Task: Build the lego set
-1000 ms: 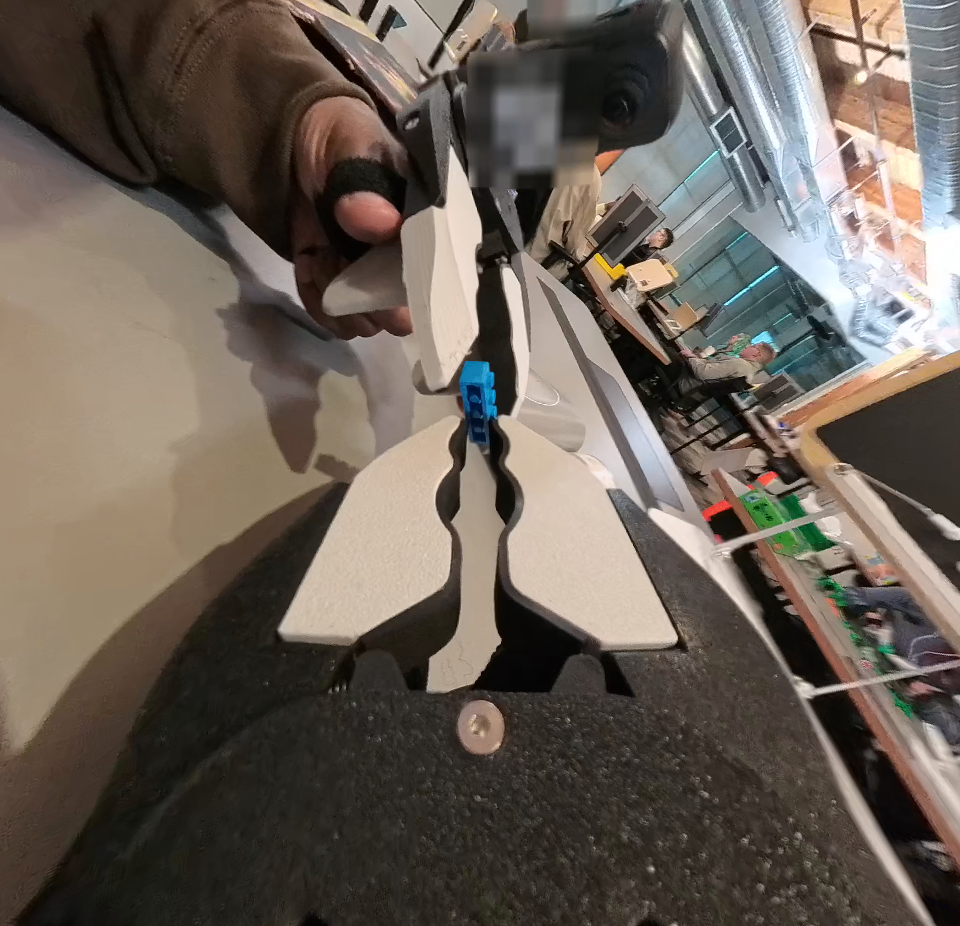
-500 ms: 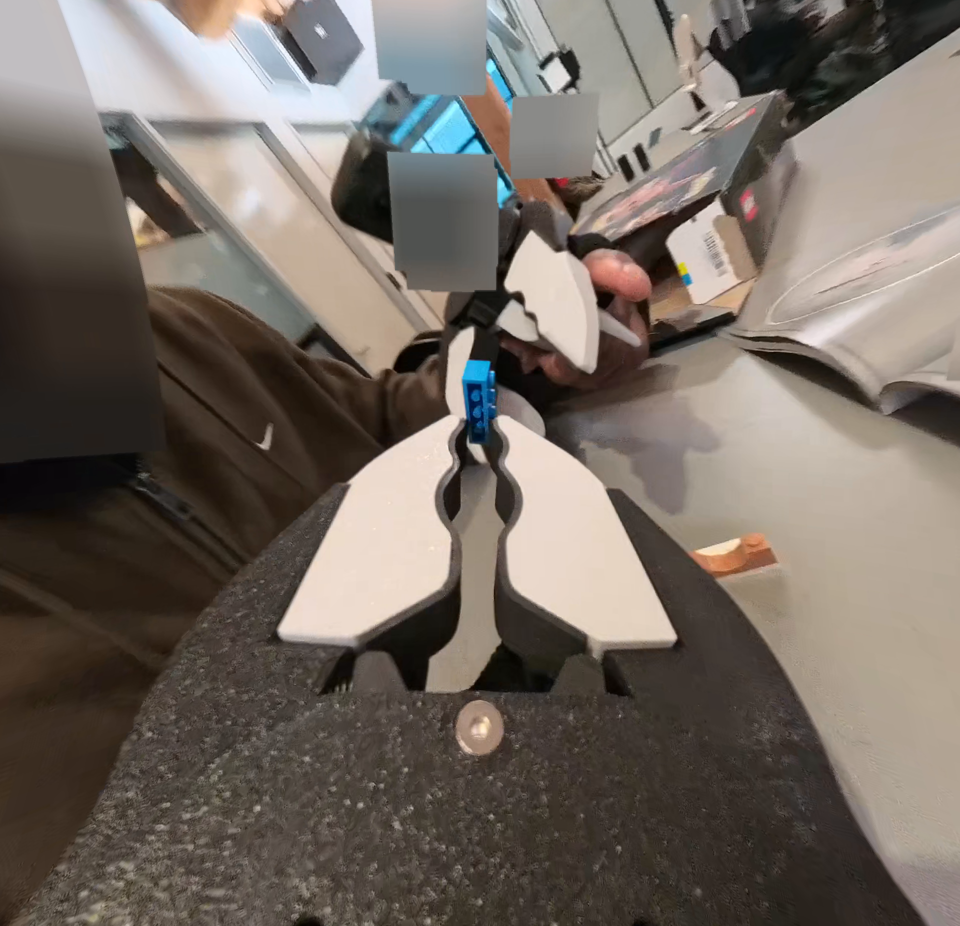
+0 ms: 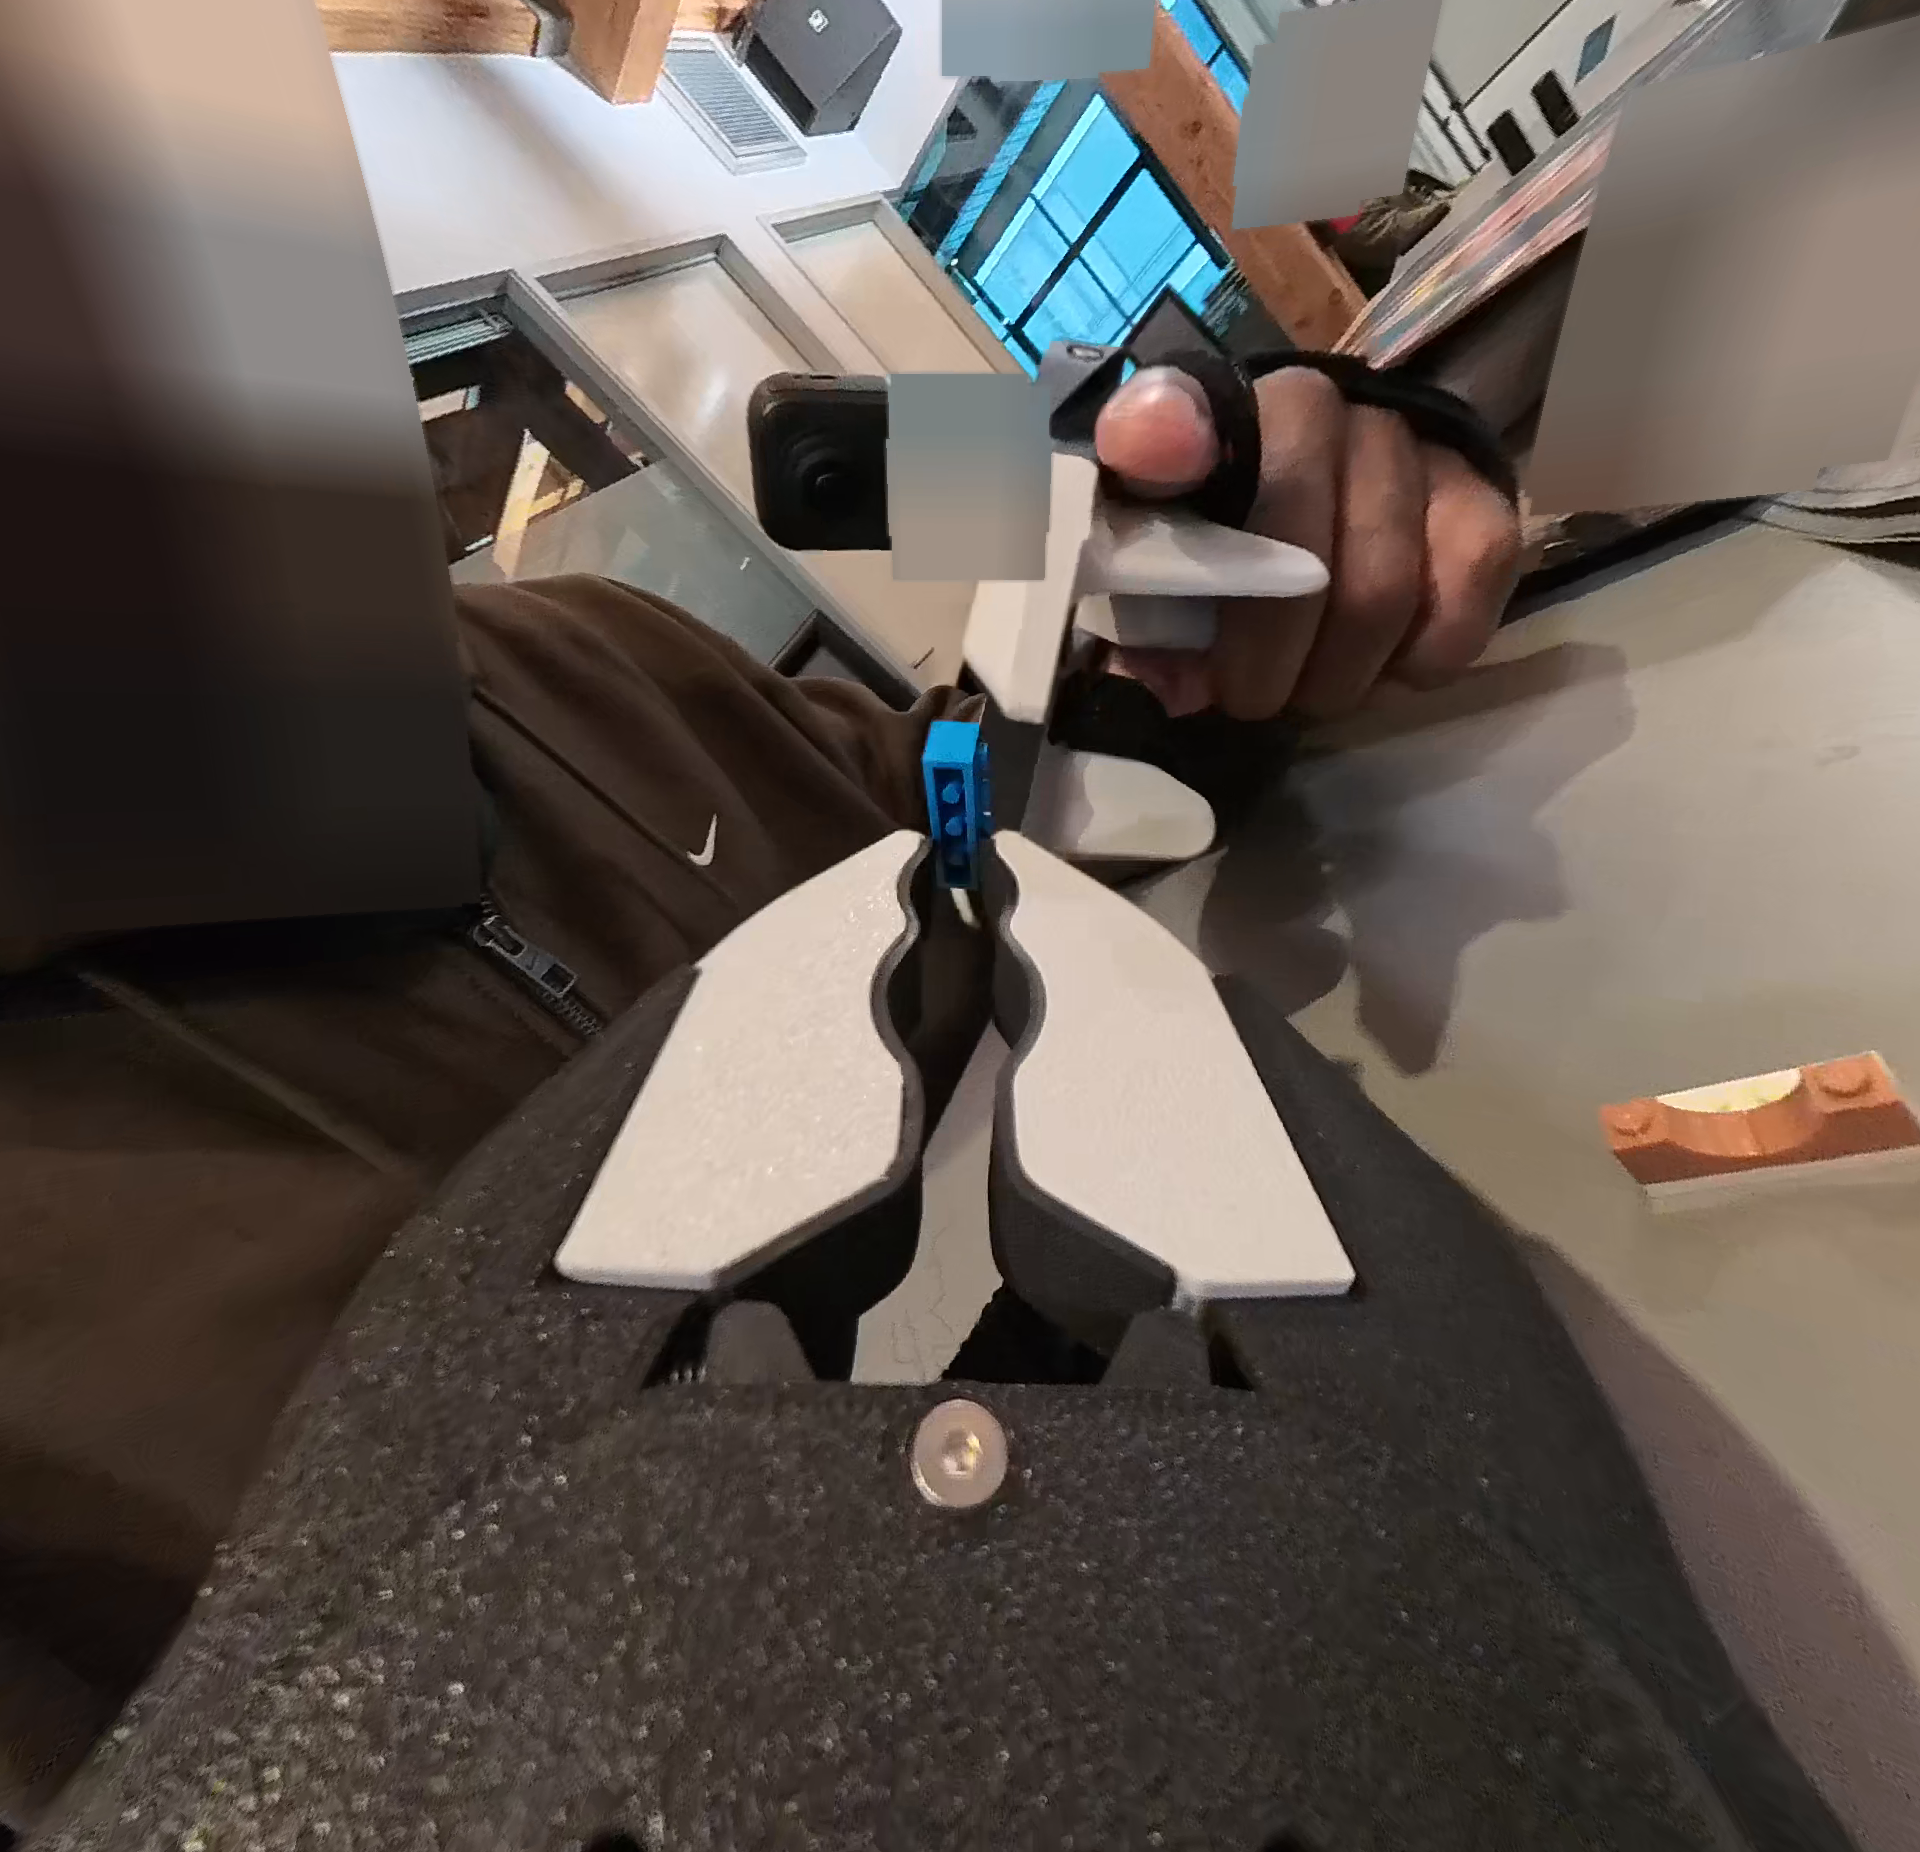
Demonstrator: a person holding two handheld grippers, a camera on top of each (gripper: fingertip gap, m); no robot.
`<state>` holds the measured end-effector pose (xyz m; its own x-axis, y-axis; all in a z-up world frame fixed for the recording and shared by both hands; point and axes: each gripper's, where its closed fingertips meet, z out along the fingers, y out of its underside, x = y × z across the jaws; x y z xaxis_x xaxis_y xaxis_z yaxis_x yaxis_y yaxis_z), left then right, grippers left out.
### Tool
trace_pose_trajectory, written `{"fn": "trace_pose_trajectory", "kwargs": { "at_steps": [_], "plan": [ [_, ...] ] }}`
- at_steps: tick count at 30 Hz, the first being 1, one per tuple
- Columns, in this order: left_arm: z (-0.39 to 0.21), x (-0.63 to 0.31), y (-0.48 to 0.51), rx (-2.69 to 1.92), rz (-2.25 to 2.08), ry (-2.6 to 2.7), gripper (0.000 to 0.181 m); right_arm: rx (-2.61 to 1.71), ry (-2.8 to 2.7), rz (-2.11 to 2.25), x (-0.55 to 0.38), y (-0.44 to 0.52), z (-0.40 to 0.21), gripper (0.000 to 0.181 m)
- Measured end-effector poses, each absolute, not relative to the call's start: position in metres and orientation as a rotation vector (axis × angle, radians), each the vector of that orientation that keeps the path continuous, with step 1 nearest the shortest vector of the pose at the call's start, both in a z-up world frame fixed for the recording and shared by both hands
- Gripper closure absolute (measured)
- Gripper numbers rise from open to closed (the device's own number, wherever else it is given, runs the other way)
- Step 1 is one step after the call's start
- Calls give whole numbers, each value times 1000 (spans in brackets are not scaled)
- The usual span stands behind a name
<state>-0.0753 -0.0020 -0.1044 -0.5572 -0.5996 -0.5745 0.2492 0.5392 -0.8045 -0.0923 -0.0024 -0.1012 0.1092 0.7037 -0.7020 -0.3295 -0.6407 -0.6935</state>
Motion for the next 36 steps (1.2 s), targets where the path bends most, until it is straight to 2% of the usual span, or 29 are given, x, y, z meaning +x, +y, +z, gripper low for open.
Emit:
{"fn": "trace_pose_trajectory", "kwargs": {
  "at_steps": [6, 17, 21, 24, 28, 31, 36],
  "plan": [
    [-101, -81, -10, -220, -1166, 1839, 147, -1598, -383, 1710, -96, -7, -101, 173],
    [-100, -81, -10, -266, -1220, 1855, 147, -1603, -383, 1680, -96, -6, -102, 171],
    [-95, -77, 1, -373, -1258, 1837, 147, -1649, -407, 1415, -84, 6, -109, 152],
    [-103, -65, 28, -605, -1206, 1871, 147, -1669, -467, 975, -59, 24, -114, 143],
    [-145, -52, 67, -1046, -1052, 1978, 147, -1852, -692, 394, -33, 42, -149, 127],
    [-168, -53, 69, -1200, -1031, 2049, 147, -1974, -808, 299, -31, 46, -177, 124],
    [-187, -55, 74, -1287, -951, 2107, 147, -2101, -845, 401, -33, 52, -194, 127]
  ]
}}
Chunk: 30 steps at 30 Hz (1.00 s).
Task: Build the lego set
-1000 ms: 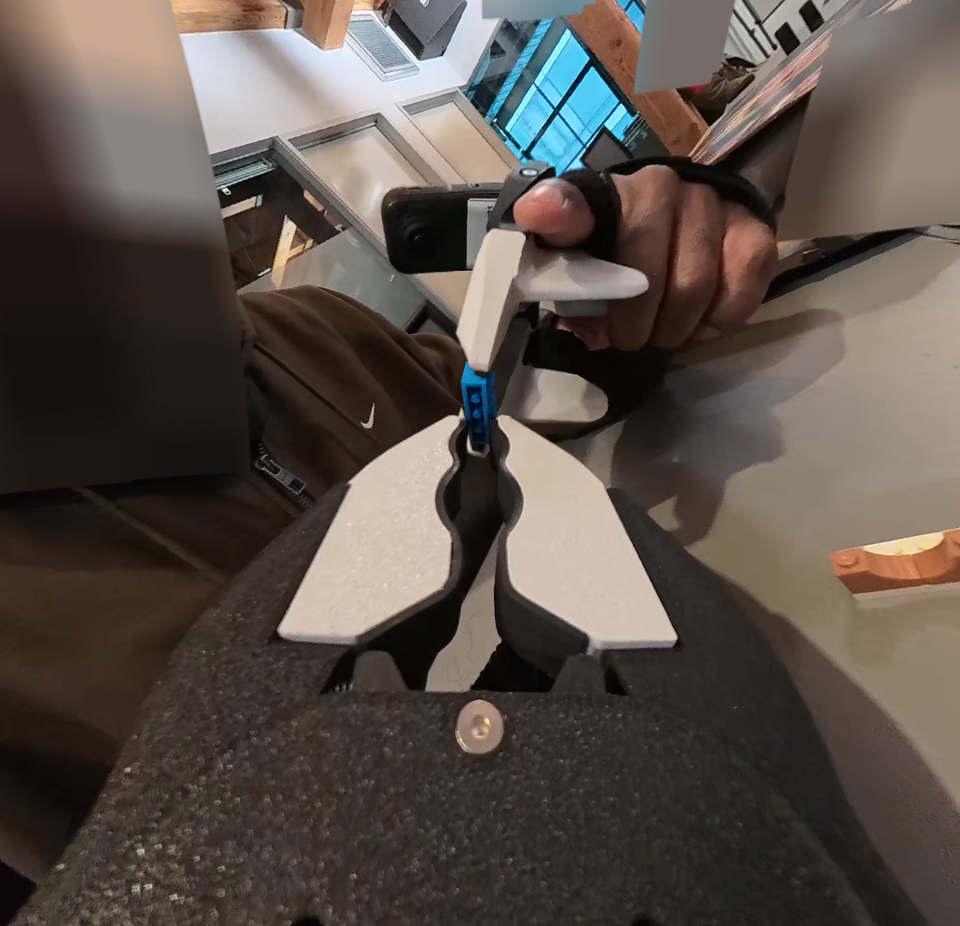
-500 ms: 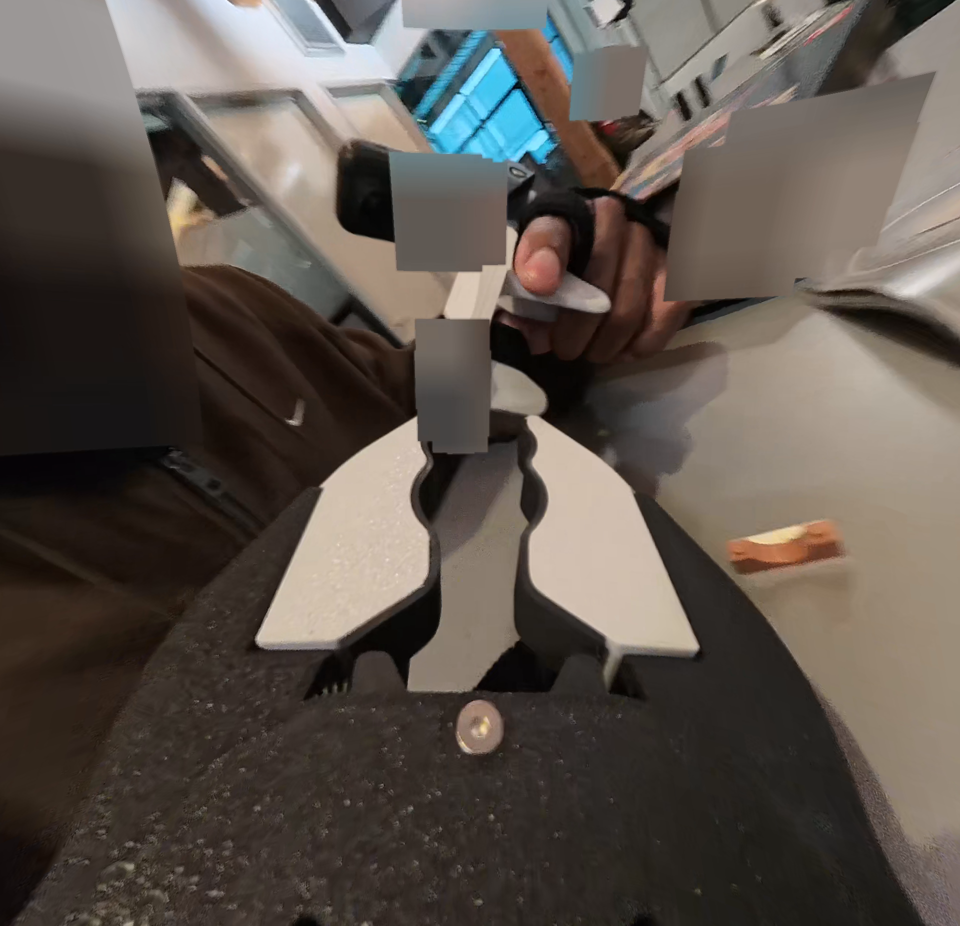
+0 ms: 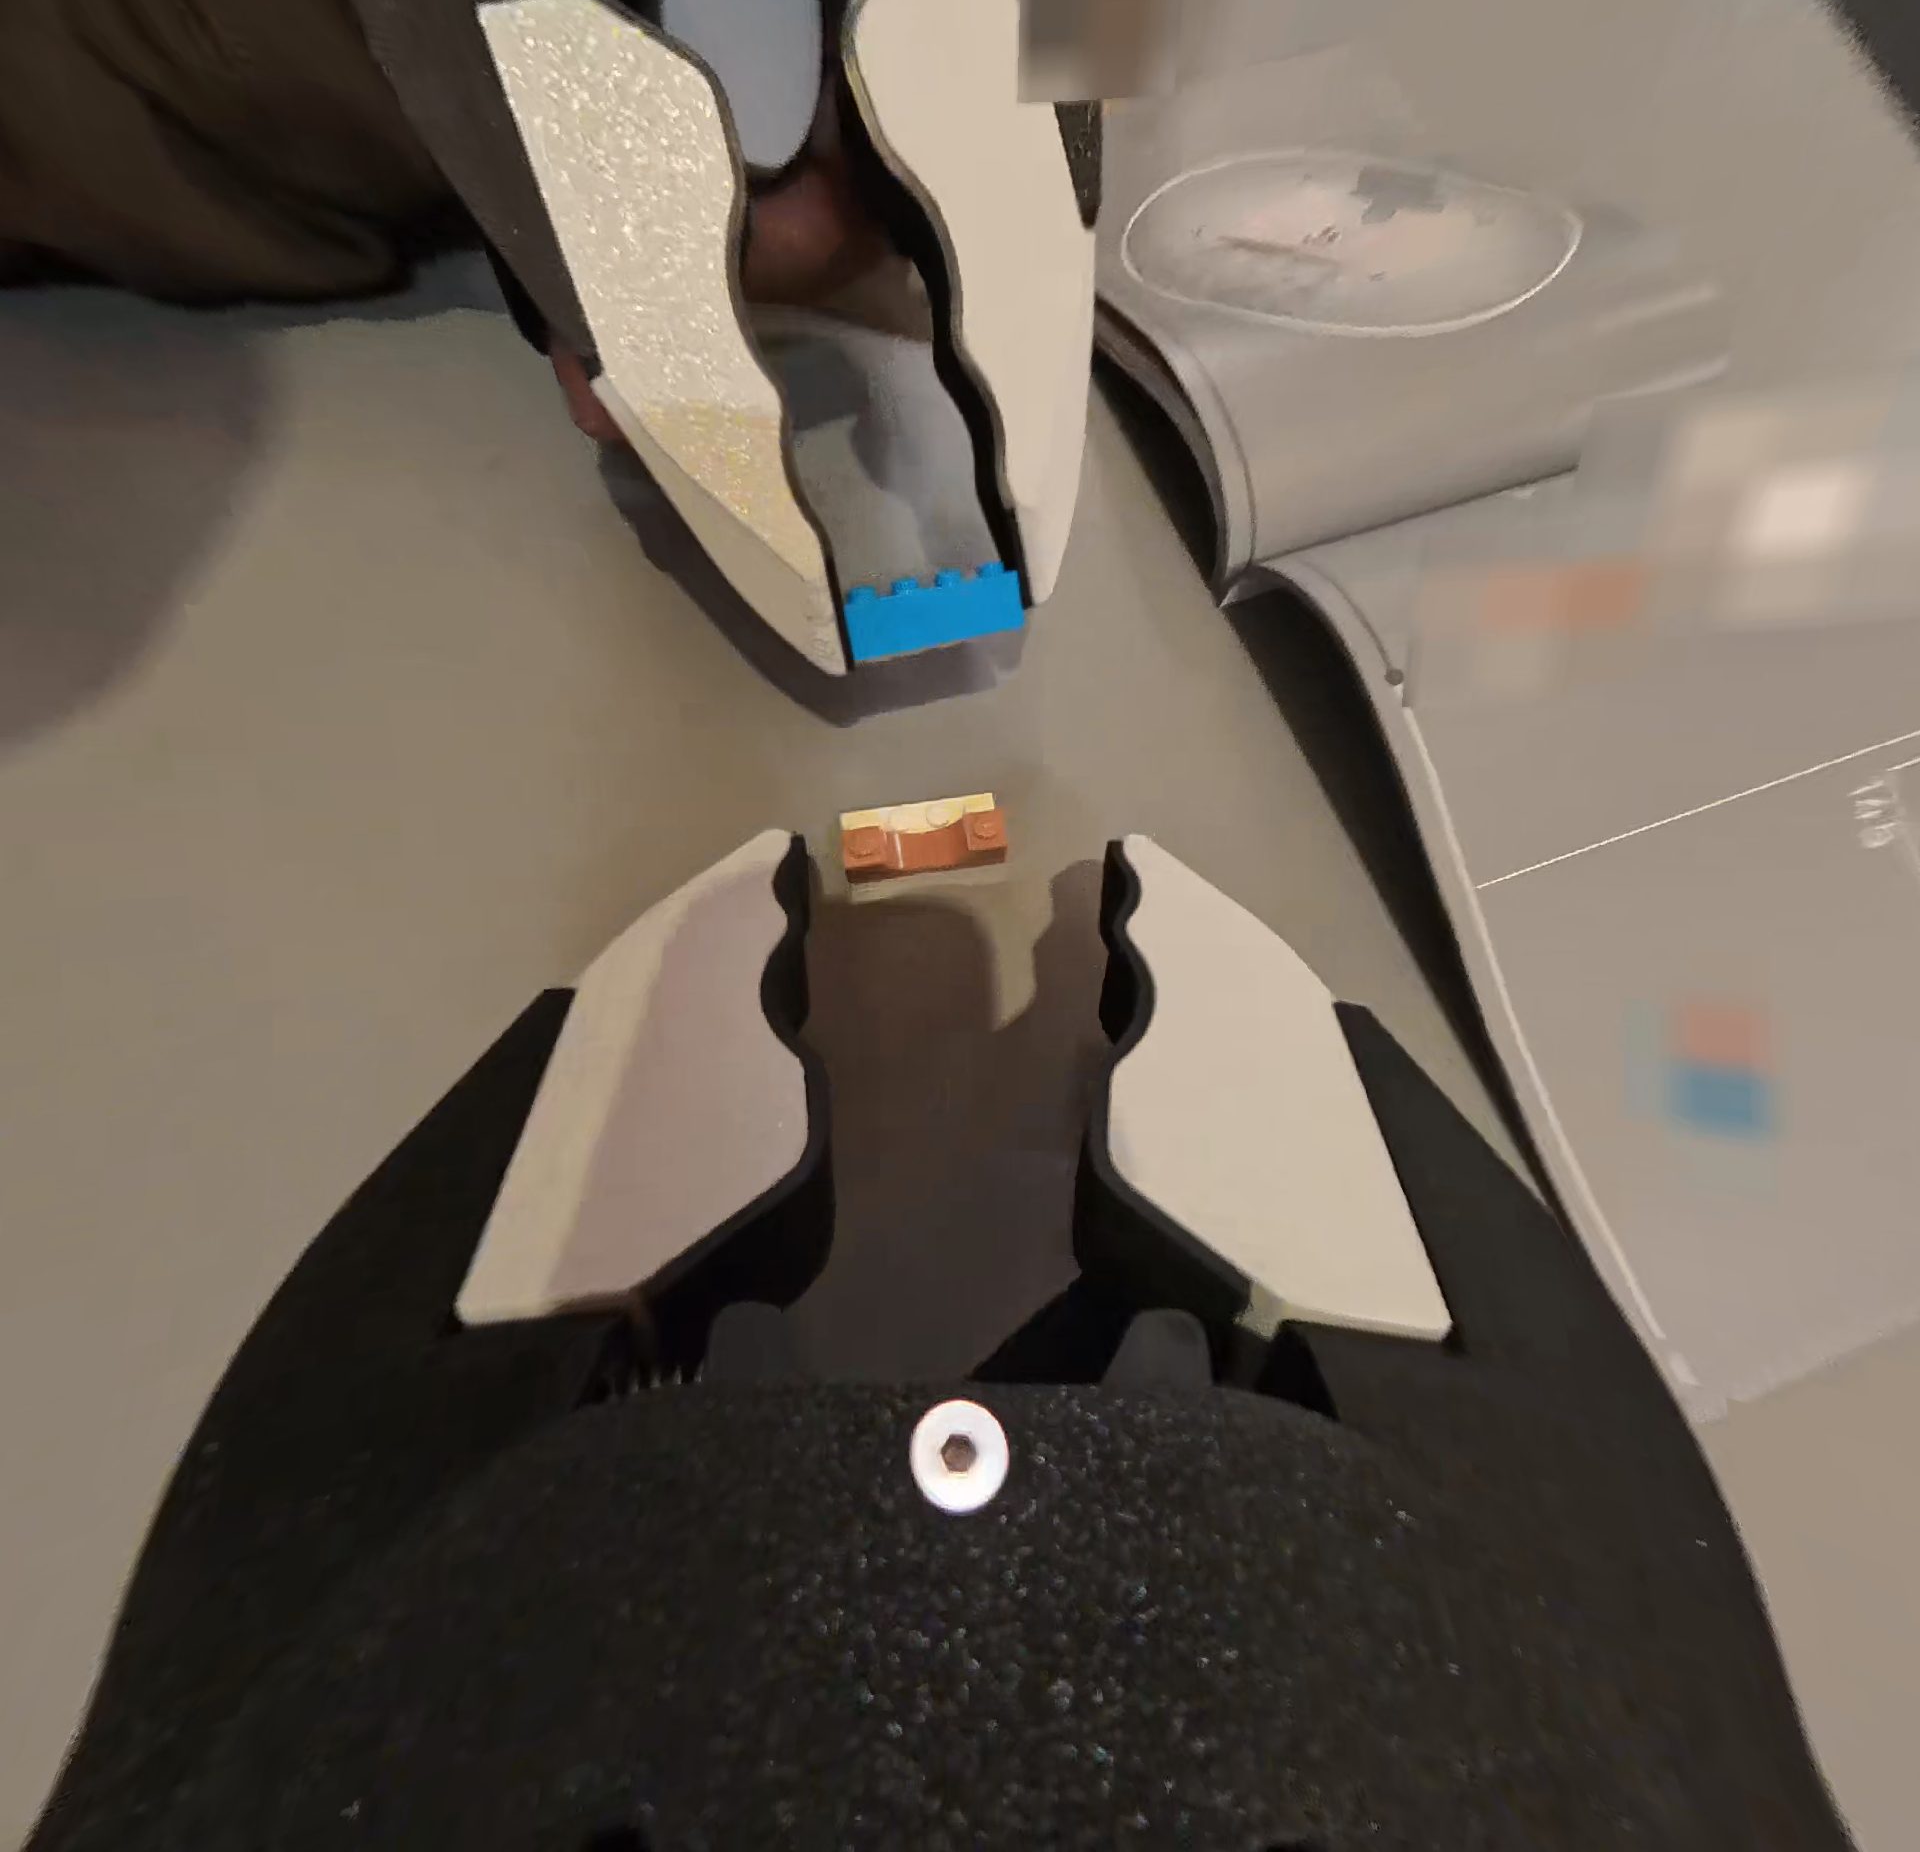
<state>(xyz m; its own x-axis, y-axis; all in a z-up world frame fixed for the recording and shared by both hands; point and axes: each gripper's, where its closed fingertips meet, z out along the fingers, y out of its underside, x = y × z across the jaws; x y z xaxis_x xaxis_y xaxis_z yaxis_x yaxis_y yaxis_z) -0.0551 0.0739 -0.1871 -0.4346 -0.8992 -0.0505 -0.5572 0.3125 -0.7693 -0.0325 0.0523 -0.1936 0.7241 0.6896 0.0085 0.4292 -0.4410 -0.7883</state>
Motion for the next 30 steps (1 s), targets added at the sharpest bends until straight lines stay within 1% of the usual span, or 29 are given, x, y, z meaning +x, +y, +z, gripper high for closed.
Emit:
{"fn": "trace_pose_trajectory", "kwargs": {
  "at_steps": [3, 11, 18, 21, 30],
  "plan": [
    [-187, -54, 76, -1315, -971, 2093, 147, -2123, -843, 450, -33, 55, -195, 128],
    [-197, -55, 69, -1305, -971, 2139, 147, -2163, -987, 354, -42, 56, -210, 130],
    [-200, -54, 60, -1301, -976, 2177, 147, -2171, -1008, 364, -43, 54, -212, 139],
    [-203, -54, 58, -1322, -982, 2186, 147, -2160, -1037, 360, -46, 52, -213, 146],
    [-206, -53, 54, -1330, -992, 2224, 147, -2137, -1059, 331, -47, 52, -212, 147]
  ]
}}
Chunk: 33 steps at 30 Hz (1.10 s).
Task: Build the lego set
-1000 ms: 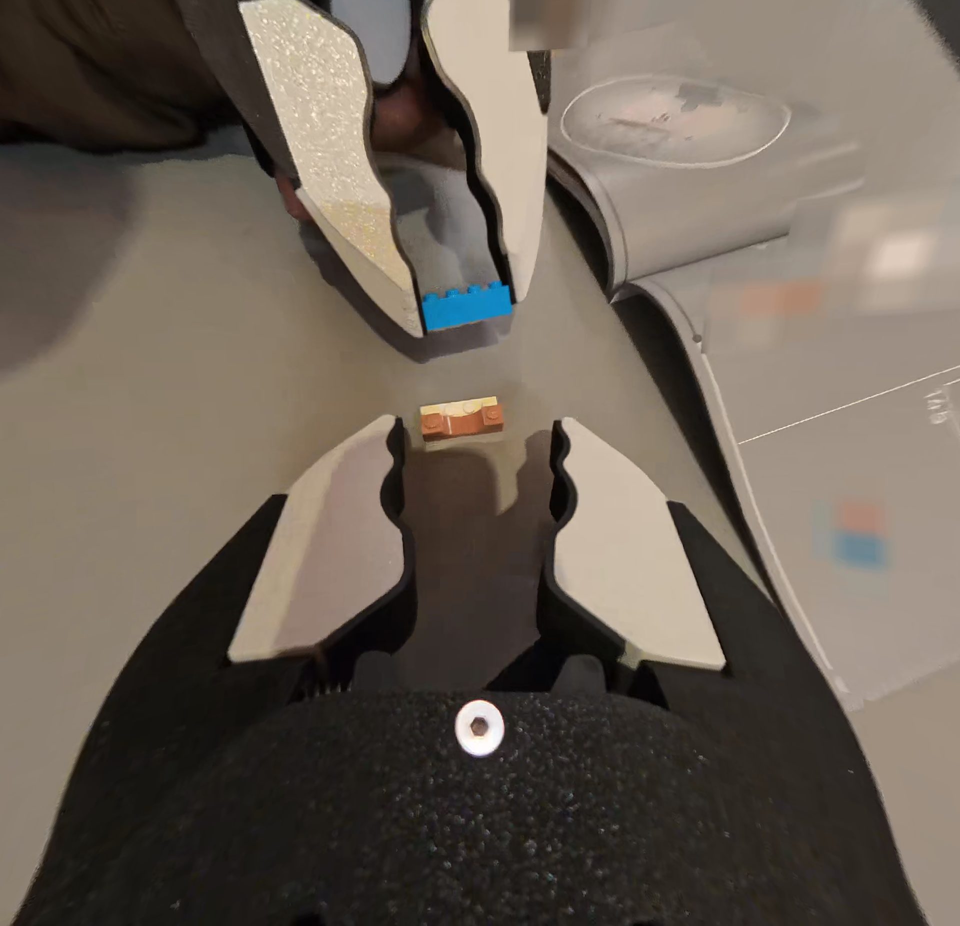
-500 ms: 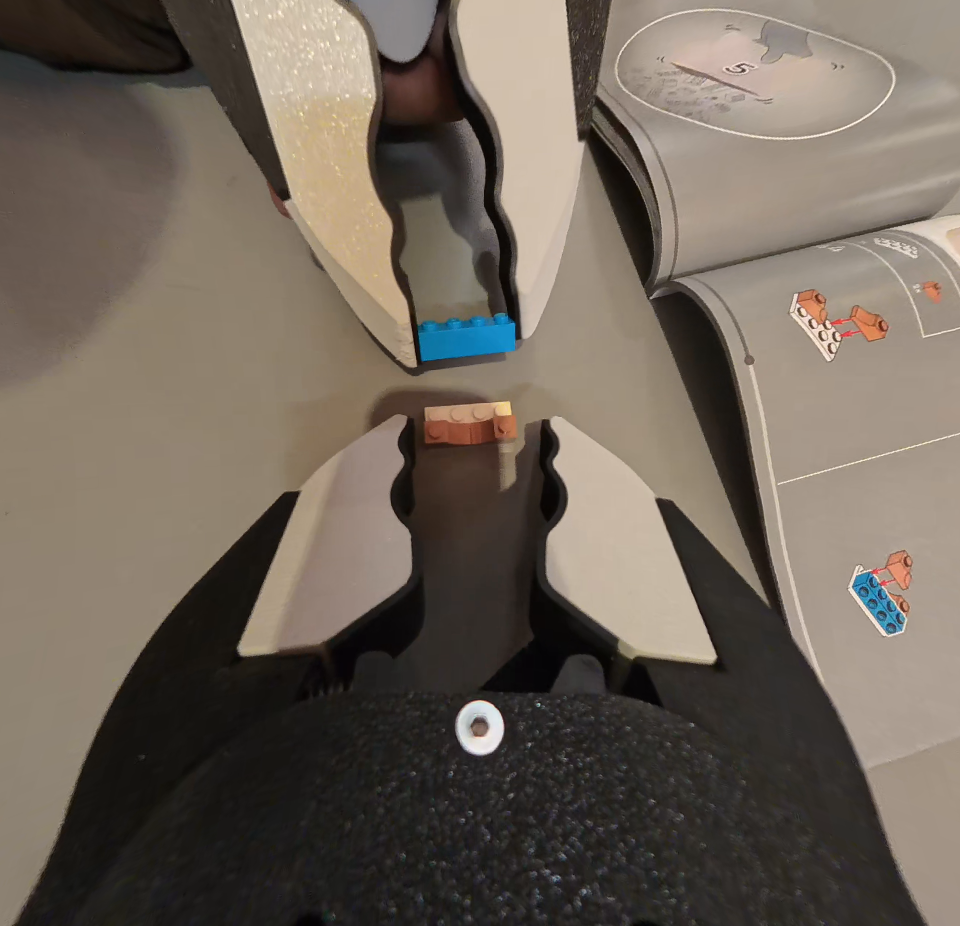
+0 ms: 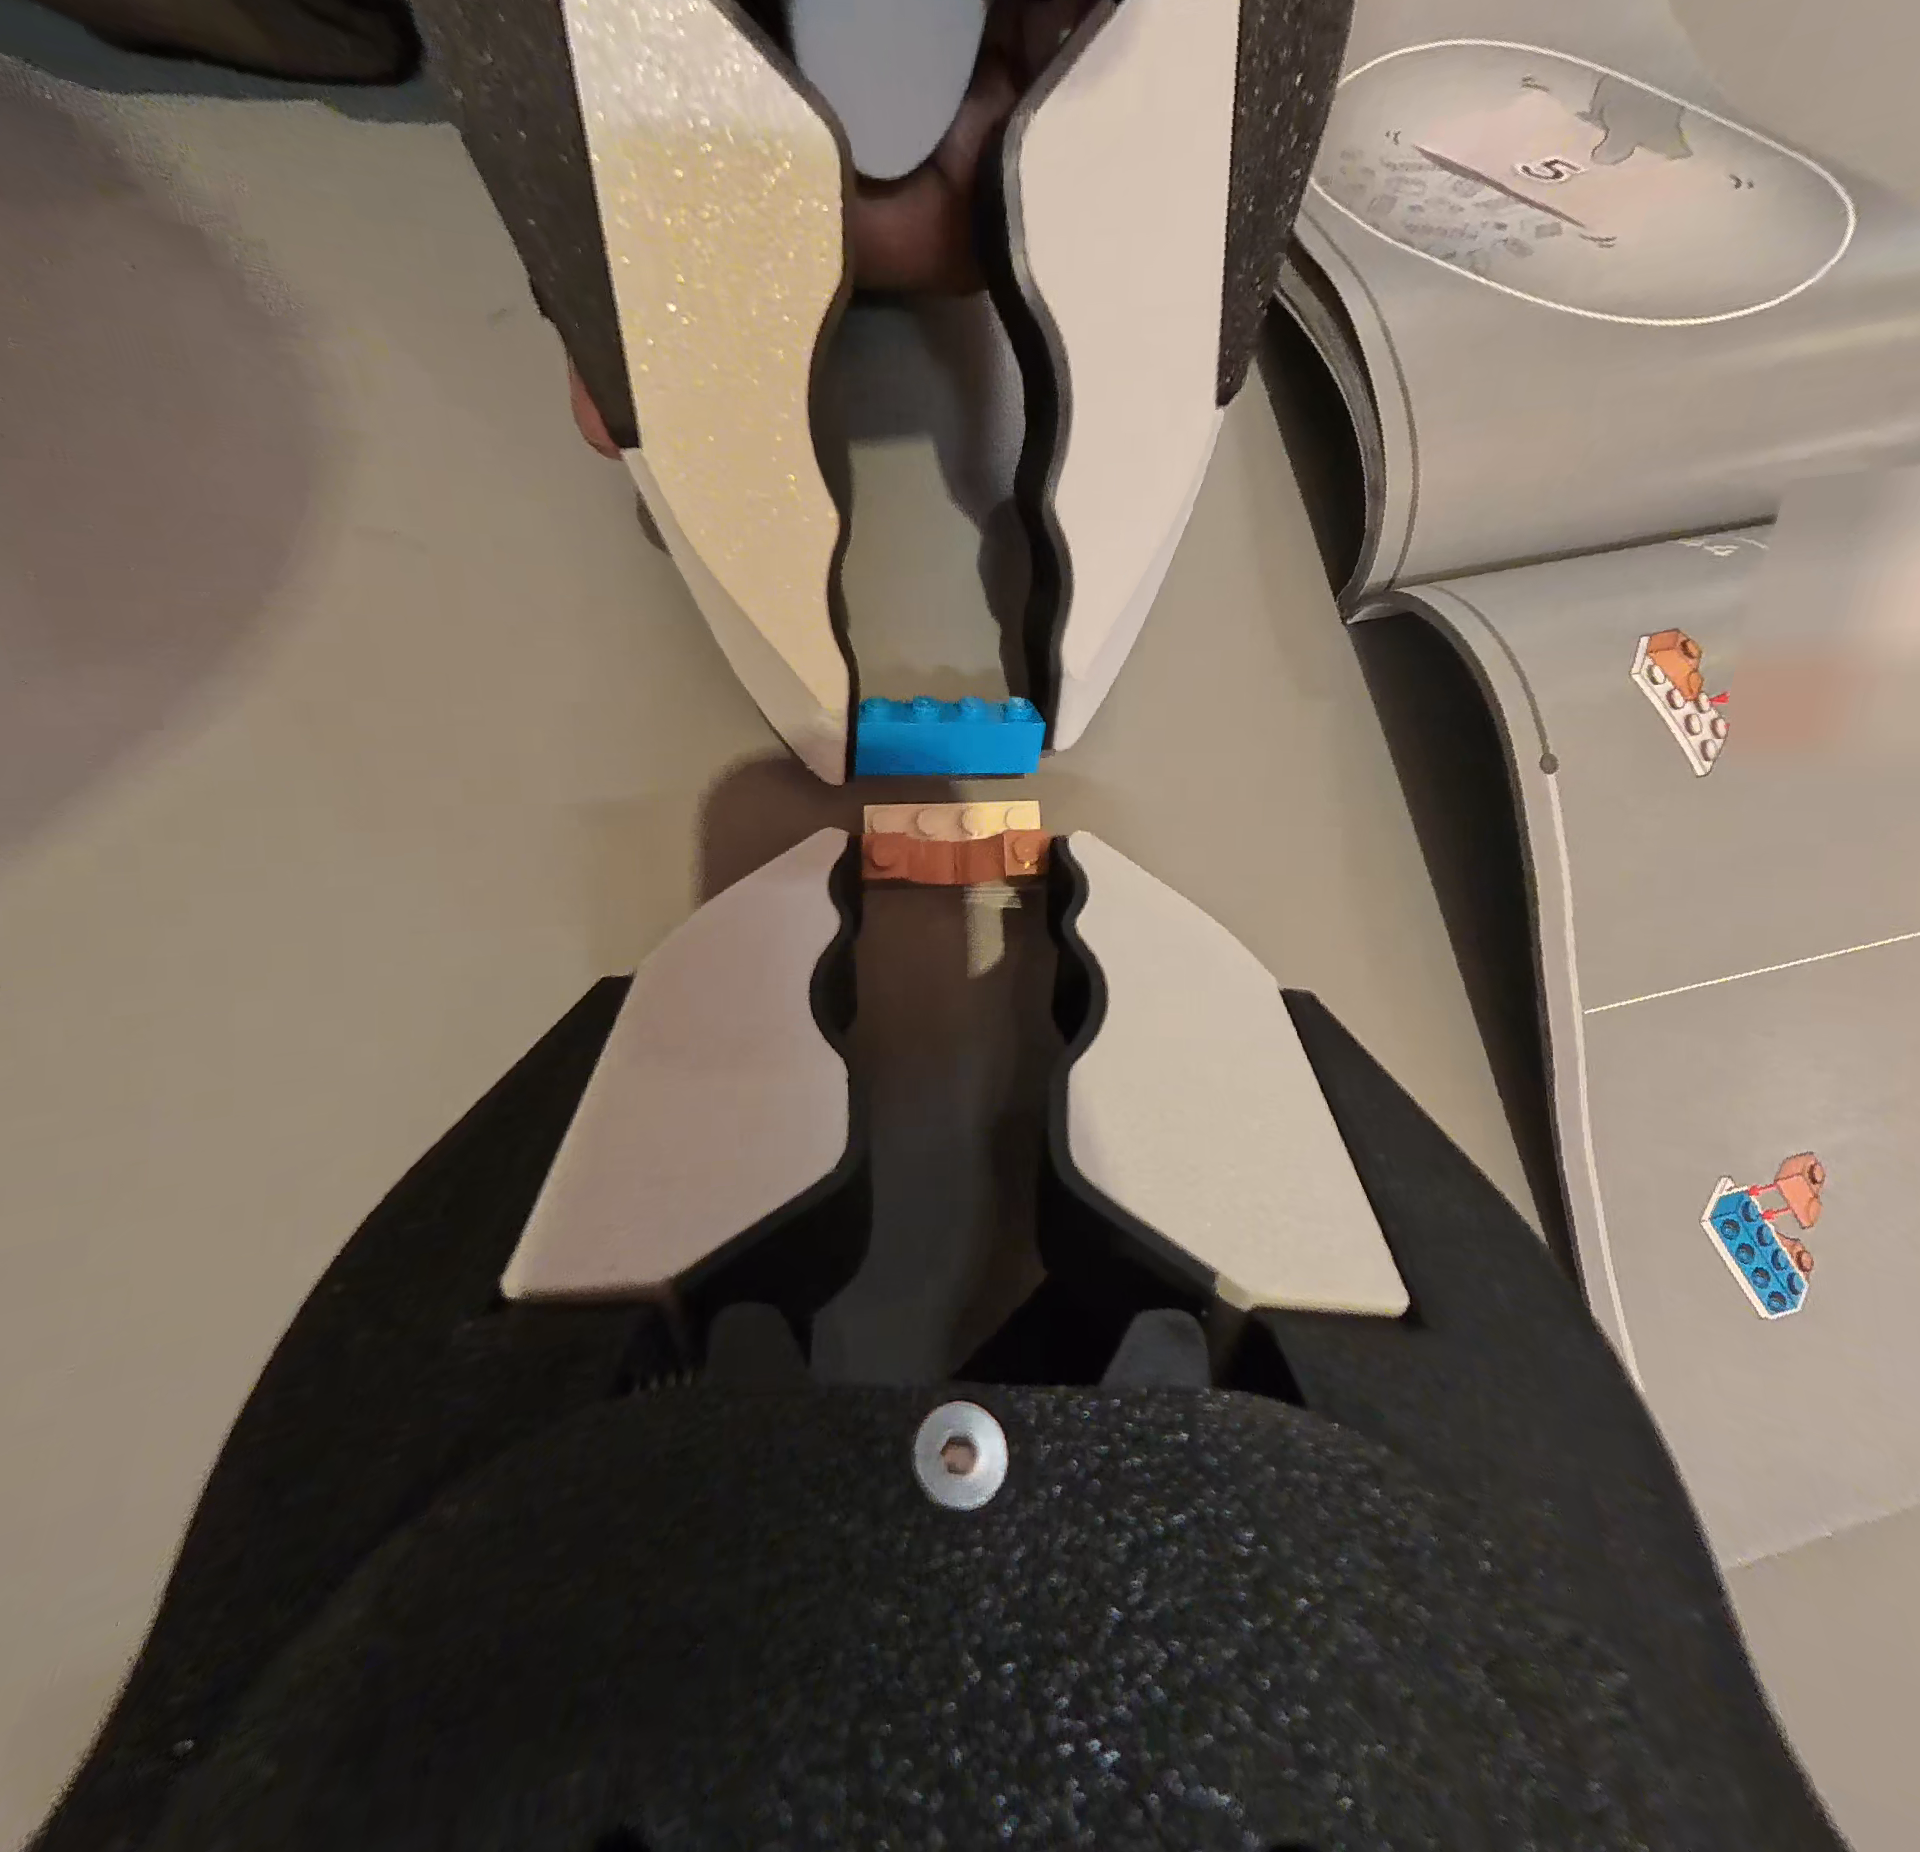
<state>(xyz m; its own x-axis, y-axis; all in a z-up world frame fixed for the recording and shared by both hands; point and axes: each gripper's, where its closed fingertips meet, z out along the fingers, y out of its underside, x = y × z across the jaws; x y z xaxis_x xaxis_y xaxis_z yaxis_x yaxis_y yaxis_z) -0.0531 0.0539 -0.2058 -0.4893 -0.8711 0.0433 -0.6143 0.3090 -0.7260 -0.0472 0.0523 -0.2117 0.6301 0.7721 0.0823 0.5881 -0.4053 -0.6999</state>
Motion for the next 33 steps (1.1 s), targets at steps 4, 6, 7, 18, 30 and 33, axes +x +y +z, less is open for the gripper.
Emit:
{"fn": "trace_pose_trajectory", "kwargs": {
  "at_steps": [4, 6, 7, 18, 30, 33],
  "plan": [
    [-205, -51, 54, -1316, -964, 2228, 147, -2130, -1066, 325, -48, 52, -211, 147],
    [-206, -50, 53, -1309, -953, 2232, 147, -2126, -1069, 321, -48, 52, -211, 147],
    [-207, -49, 53, -1307, -951, 2234, 147, -2122, -1070, 321, -48, 52, -211, 147],
    [-211, -49, 50, -1274, -942, 2254, 147, -2107, -1086, 327, -50, 52, -210, 147],
    [-212, -51, 51, -1280, -933, 2260, 133, -2136, -1065, 350, -48, 52, -212, 147],
    [-210, -57, 56, -1287, -925, 2256, 130, -2138, -1068, 363, -48, 51, -212, 141]
  ]
}}
